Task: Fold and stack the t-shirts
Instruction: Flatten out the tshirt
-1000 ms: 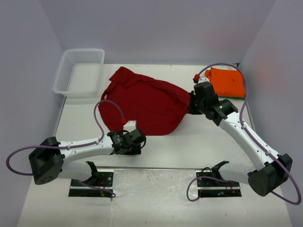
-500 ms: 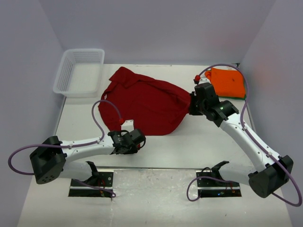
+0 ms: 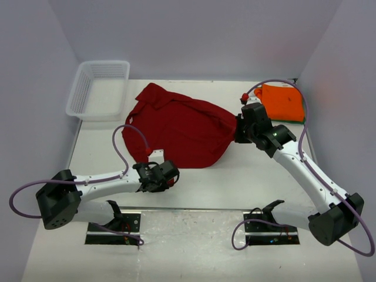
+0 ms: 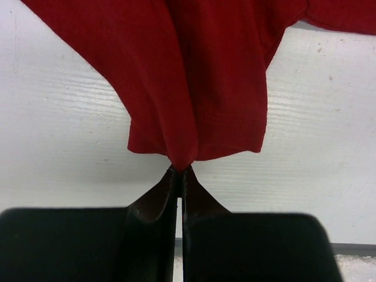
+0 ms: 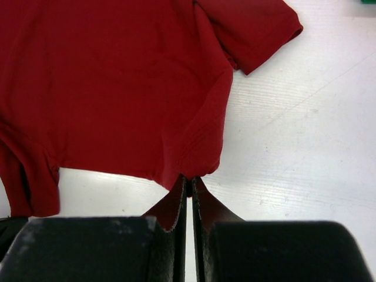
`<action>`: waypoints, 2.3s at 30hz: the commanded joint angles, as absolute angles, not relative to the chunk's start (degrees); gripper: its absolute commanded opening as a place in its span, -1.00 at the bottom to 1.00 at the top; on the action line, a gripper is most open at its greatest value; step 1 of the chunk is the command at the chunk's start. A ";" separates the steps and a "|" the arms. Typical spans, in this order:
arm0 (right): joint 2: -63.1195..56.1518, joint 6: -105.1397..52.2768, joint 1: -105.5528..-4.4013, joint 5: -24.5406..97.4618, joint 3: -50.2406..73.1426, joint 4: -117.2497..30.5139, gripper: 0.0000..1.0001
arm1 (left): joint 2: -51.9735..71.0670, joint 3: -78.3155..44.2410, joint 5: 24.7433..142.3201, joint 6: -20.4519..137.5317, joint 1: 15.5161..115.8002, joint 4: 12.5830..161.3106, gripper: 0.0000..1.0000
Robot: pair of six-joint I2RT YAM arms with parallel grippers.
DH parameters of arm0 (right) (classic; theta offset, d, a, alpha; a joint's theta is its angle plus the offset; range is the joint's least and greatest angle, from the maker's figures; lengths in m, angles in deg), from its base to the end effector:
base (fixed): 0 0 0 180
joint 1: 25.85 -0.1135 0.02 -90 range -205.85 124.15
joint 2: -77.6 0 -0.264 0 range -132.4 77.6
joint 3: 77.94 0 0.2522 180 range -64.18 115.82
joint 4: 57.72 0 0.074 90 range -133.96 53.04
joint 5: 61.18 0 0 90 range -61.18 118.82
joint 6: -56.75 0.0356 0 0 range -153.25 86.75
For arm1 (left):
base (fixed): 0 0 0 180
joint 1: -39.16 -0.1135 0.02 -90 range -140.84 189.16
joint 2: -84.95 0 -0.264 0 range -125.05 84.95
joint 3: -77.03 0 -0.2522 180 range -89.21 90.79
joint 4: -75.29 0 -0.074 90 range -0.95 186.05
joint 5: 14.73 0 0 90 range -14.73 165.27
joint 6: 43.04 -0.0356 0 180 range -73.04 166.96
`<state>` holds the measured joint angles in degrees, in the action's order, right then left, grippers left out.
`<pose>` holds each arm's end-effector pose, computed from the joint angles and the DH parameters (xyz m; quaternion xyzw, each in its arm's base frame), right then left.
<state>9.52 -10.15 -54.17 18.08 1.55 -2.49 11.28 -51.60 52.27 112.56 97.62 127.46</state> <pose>0.2208 0.1115 0.3329 -0.0050 0.9166 0.0918 0.3891 0.1205 -0.1697 0.1683 -0.0873 0.9674 -0.0243 0.2366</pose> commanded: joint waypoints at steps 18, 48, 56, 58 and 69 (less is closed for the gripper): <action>4.39 -17.25 -52.66 6.49 23.25 -0.64 -1.00 | 13.85 1.02 17.88 83.82 100.77 141.97 -1.00; 20.72 -28.41 -52.04 28.12 56.14 7.98 -1.00 | 34.50 22.85 44.51 48.63 100.77 118.23 -1.00; 26.79 -28.15 -52.04 42.61 55.00 5.70 -1.00 | 31.61 31.73 61.73 48.63 100.77 115.86 -1.00; 27.06 -27.18 -52.04 42.71 54.65 4.73 -1.00 | 29.07 34.17 60.61 48.28 100.77 116.20 -1.00; 4.69 -30.69 -51.87 22.25 57.19 3.68 -1.00 | 0.18 44.64 23.60 35.46 98.59 116.04 -1.00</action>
<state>14.46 -27.81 -52.09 30.64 56.70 5.34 9.71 43.39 35.96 43.06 100.22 116.91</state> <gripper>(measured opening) 0.011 0.009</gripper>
